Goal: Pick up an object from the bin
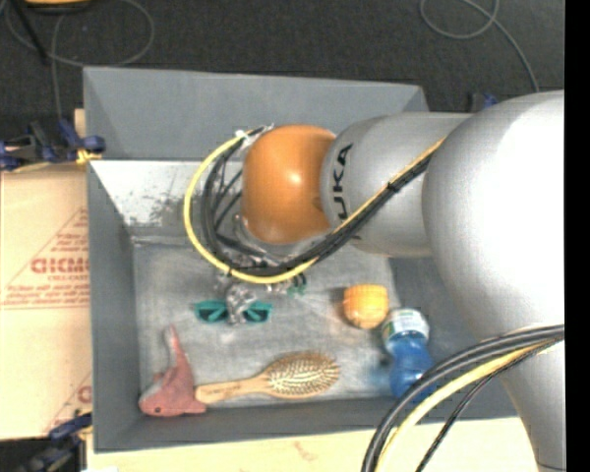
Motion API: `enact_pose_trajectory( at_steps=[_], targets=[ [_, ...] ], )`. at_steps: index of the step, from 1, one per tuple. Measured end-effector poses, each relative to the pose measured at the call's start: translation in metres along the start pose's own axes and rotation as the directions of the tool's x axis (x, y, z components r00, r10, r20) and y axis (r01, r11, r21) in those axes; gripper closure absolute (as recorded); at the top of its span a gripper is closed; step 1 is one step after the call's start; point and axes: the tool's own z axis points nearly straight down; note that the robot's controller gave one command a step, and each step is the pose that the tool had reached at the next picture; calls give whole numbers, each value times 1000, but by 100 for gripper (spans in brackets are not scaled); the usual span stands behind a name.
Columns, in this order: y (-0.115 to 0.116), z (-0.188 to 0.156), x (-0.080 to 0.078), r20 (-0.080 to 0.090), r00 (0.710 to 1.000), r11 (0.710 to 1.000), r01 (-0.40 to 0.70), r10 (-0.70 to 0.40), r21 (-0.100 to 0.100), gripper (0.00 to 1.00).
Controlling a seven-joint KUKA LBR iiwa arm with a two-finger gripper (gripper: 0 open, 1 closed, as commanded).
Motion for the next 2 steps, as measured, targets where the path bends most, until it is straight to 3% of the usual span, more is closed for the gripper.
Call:
enact_pose_trajectory(
  at_steps=[1, 2],
  targets=[
    [0, 0, 0, 0, 1000, 1000, -1, 1, 0, 100],
    [15, -151, 8, -4, 1000, 1000, 21, -21, 2, 100]
  ],
)
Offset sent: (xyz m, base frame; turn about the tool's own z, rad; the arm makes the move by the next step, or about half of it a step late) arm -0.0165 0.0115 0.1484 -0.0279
